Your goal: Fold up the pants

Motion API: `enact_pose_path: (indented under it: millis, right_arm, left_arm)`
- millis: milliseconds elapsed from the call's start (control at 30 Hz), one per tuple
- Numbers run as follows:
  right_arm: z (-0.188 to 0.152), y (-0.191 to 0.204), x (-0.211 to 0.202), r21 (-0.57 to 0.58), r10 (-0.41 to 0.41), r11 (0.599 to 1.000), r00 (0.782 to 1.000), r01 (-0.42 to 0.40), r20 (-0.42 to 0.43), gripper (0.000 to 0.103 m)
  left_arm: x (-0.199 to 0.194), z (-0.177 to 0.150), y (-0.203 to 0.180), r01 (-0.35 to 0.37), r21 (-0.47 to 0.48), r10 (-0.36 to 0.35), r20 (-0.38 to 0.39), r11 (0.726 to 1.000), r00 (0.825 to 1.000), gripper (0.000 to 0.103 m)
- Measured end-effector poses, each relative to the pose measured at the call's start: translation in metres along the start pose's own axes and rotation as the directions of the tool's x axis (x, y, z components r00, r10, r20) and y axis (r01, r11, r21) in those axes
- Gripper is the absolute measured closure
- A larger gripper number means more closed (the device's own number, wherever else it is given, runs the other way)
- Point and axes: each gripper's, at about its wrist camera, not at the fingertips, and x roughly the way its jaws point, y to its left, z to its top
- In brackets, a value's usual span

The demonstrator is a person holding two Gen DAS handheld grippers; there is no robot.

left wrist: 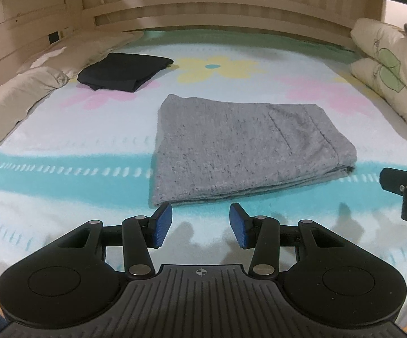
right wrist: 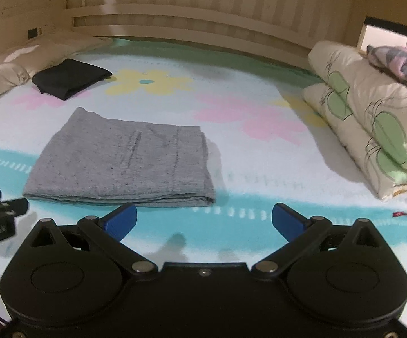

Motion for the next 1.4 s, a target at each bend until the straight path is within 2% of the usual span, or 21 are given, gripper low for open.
enact_pose_path:
  millis: [433,867,1400]
  right_arm:
    - [0.002,0.002,0.010,0.047,0.023,0.999,0.999,-0.020,-0.050,0.001]
    - [0.002,0.001,0.010,0.044,0.014,0.999,0.998,-0.011,-0.067,0.001]
    - [-0.001,-0.008,0.015,0.100,0.004,0.995,0.992,0.009,-0.125,0.001]
  left_arm:
    - [0.002,0.003,-0.003,0.016,-0.016,-0.017,-0.013,1.000,1.000,0.059]
    - [-0.005,0.004,-0.006,0.019,-0.018,-0.019,-0.001,1.000,1.000,0.059]
    - [-0.015,0.003,-0.007,0.015,-0.007,-0.015,0.017,1.000,1.000,0.059]
